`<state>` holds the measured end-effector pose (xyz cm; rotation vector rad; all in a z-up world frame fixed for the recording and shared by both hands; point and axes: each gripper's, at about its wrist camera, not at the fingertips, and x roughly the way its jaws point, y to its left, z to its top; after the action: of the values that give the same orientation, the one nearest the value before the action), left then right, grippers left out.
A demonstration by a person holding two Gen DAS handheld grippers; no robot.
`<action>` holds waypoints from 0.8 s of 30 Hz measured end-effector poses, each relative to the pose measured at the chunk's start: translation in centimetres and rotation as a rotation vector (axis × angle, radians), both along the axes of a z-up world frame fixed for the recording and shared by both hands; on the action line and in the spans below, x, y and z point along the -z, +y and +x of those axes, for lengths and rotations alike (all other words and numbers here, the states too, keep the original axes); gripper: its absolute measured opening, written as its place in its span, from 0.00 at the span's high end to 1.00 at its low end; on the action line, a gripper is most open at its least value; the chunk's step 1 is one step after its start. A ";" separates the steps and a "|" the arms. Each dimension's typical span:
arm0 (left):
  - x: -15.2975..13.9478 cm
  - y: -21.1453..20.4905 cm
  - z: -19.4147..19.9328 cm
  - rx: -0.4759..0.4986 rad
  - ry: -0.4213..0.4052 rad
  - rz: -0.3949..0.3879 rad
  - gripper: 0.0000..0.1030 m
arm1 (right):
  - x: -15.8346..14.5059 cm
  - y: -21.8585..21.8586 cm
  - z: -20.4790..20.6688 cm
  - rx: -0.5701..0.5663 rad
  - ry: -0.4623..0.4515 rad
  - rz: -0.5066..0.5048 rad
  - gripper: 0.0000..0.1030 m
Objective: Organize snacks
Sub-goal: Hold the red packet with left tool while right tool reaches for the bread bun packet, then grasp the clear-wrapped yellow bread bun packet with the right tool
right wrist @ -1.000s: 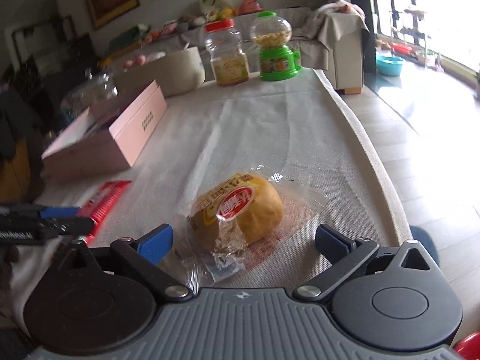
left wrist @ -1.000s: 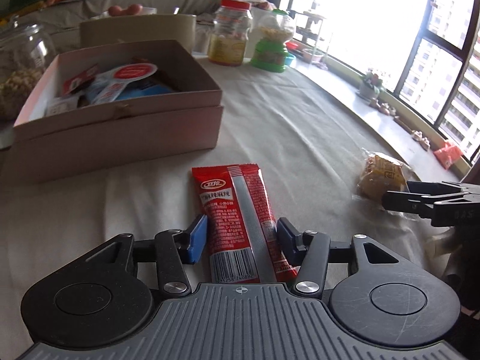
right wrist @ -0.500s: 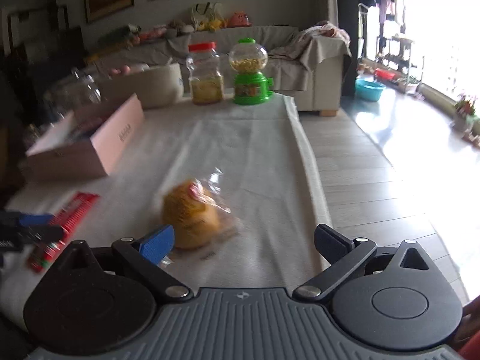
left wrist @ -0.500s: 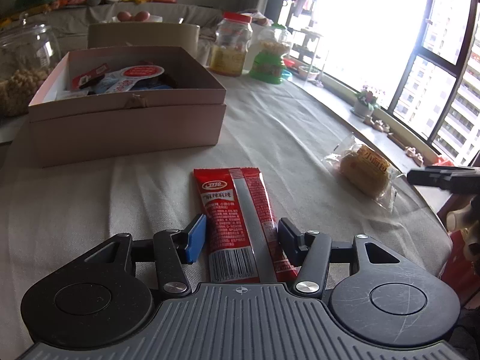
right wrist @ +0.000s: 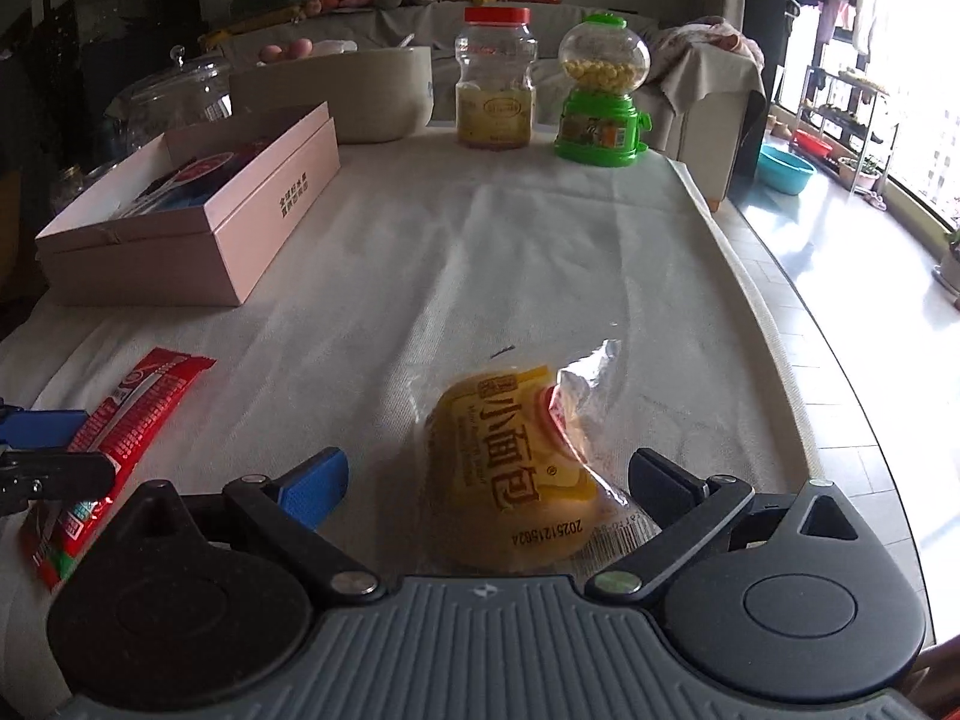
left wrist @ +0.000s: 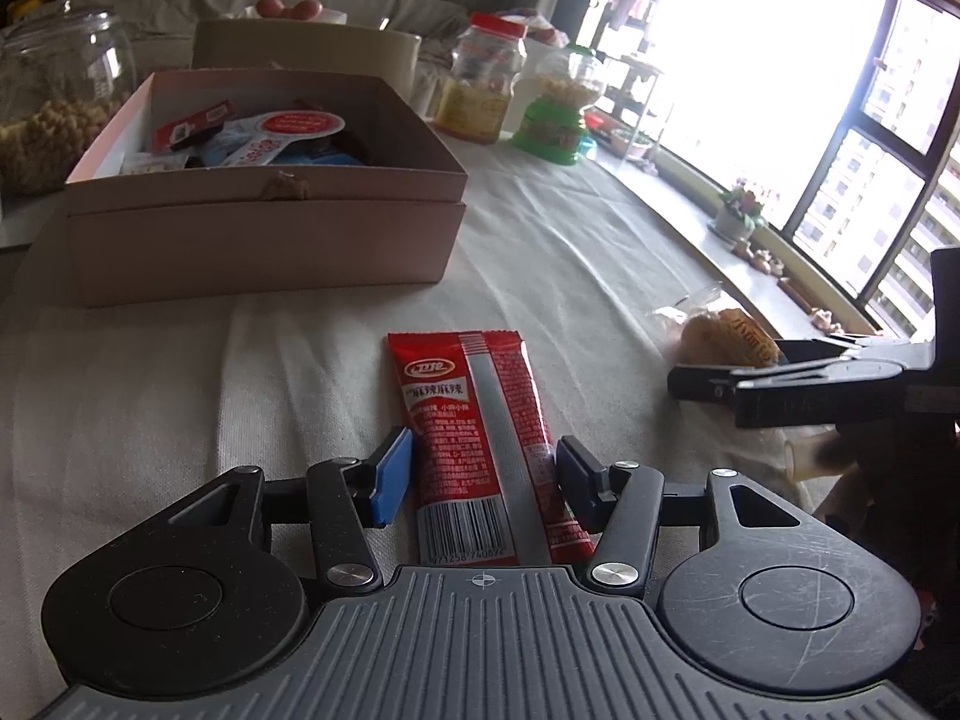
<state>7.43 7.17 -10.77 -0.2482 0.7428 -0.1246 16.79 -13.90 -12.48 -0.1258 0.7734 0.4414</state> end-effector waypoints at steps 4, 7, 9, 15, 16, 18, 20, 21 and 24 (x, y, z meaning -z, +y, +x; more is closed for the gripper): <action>-0.6 -0.9 0.6 -0.005 0.068 0.041 0.43 | 0.0 -0.8 0.0 0.009 0.024 0.039 0.06; -0.7 -1.4 0.9 -0.010 0.085 0.069 0.43 | -0.6 -1.7 0.4 0.032 0.032 0.079 0.08; -0.7 -1.4 1.0 -0.015 0.087 0.069 0.43 | -0.8 -2.0 0.7 0.057 0.030 0.101 0.18; -0.7 -1.3 0.8 -0.011 0.086 0.061 0.43 | -0.9 -1.8 0.2 0.026 0.044 0.104 0.39; -0.7 -1.3 0.7 -0.012 0.083 0.062 0.44 | -1.1 -1.7 -0.2 0.009 0.051 0.112 0.40; -0.7 -1.5 0.4 -0.015 0.075 0.072 0.45 | -1.7 -1.5 -1.1 -0.030 0.058 0.125 0.44; -0.8 -1.8 -0.1 -0.013 0.065 0.089 0.47 | -2.3 -1.2 -2.1 -0.067 0.063 0.132 0.45; -0.8 -1.9 -0.4 -0.009 0.061 0.095 0.49 | -2.6 -1.1 -2.6 -0.086 0.069 0.136 0.45; -1.3 -1.8 -1.4 0.009 0.046 0.075 0.51 | -4.0 -0.4 -3.7 -0.148 0.075 0.147 0.46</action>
<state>5.99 5.35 -9.43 -0.1770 0.7923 -0.0996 13.05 -14.30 -8.51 -0.0288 0.8051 0.6446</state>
